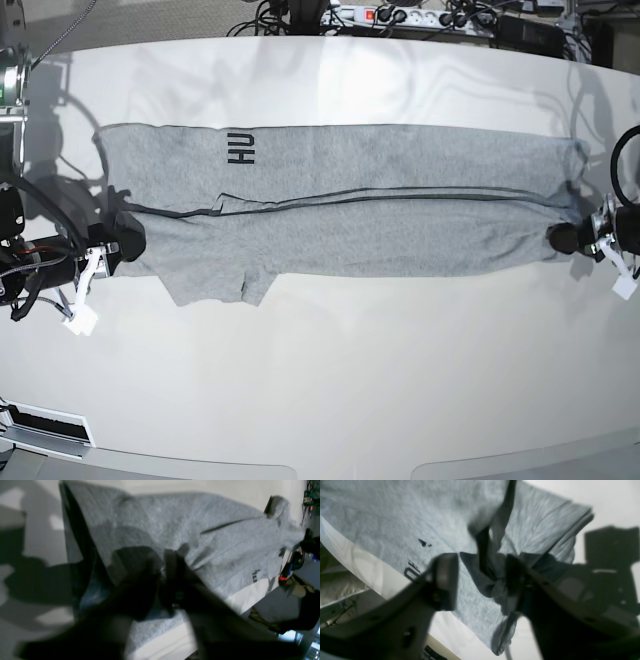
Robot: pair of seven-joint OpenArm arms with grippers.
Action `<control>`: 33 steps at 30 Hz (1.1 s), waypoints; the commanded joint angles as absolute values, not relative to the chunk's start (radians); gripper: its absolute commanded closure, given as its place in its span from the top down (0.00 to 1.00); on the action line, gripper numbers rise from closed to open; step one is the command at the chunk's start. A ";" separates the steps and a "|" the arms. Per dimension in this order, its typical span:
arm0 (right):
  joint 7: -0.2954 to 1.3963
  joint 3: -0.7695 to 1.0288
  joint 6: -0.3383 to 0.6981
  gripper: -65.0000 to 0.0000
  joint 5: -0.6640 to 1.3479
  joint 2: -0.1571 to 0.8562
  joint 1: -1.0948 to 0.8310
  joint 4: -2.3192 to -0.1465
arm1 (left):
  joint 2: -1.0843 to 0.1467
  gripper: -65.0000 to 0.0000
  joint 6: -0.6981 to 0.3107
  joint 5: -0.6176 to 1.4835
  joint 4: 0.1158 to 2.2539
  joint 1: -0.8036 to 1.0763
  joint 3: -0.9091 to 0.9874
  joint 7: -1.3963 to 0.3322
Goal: Layout the t-shirt on the table in an organized manner, then fold the t-shirt properly
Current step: 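Release the hem and regrasp the folded fabric with the right gripper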
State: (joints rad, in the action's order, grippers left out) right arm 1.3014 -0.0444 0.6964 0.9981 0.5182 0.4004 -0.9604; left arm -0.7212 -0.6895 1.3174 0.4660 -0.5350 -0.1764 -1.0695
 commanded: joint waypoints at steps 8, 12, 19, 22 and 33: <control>1.195 -0.039 0.681 0.58 0.995 0.538 0.499 -0.976 | -0.748 0.49 -0.698 1.222 0.477 -0.560 -0.170 -0.925; 0.984 -0.039 0.622 0.58 0.919 0.514 0.497 -0.975 | -0.747 0.49 -0.698 1.212 0.477 -0.560 -0.170 -0.916; 0.797 -0.039 0.511 0.58 0.542 0.366 0.479 -0.969 | -0.741 0.49 -0.698 1.201 0.477 -0.556 -0.170 -0.942; 0.765 -0.039 0.497 0.58 0.488 0.310 0.480 -0.934 | -0.733 0.49 -0.698 1.201 0.477 -0.554 -0.170 -0.943; 0.638 -0.039 0.447 0.58 0.367 0.247 0.477 -0.795 | -0.709 0.49 -0.698 1.201 0.477 -0.468 -0.170 -0.941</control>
State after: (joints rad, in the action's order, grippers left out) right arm 0.6598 -0.0441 0.4442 0.3622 0.2378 0.4438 -0.7792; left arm -0.6849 -0.6903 1.1995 0.4667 -0.4511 -0.1757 -0.9386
